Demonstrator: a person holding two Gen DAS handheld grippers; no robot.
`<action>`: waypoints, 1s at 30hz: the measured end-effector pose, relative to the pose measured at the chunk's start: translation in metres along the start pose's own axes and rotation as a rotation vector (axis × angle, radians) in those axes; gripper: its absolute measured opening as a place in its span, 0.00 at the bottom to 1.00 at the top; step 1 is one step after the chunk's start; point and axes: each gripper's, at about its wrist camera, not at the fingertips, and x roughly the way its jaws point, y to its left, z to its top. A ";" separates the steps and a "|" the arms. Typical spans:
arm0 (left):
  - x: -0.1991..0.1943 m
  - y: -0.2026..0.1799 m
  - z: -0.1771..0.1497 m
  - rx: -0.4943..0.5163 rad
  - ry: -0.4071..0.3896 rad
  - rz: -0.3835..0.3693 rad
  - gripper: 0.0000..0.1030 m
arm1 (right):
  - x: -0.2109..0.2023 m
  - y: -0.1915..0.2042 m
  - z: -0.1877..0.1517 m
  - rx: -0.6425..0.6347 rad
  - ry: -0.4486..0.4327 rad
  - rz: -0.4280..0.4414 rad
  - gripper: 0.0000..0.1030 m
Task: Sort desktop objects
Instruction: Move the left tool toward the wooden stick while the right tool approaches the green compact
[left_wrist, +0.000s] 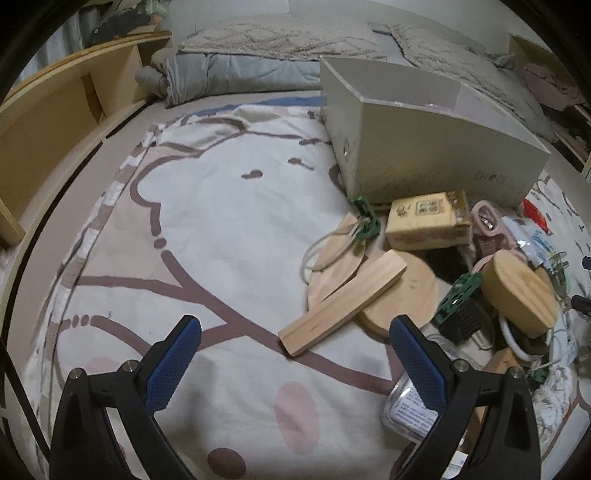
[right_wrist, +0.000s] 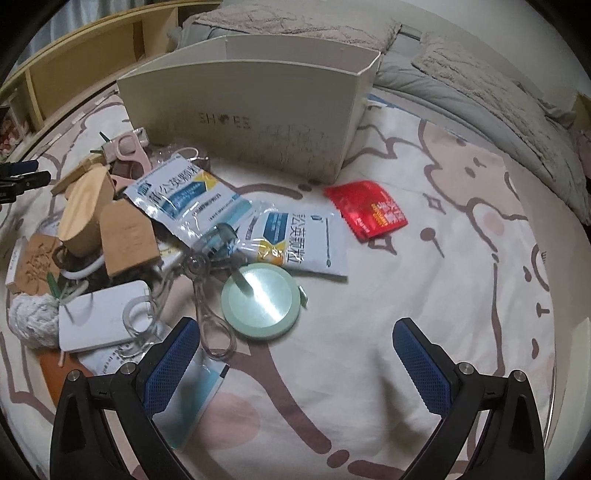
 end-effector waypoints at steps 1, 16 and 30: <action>0.003 0.002 -0.001 -0.008 0.009 -0.001 1.00 | 0.001 -0.001 -0.001 -0.002 0.002 0.000 1.00; 0.034 0.026 -0.010 -0.079 0.097 0.020 1.00 | 0.025 -0.017 -0.019 0.023 0.067 0.039 1.00; 0.040 0.055 0.000 -0.127 0.082 0.134 1.00 | 0.030 -0.017 -0.025 0.045 0.007 0.055 1.00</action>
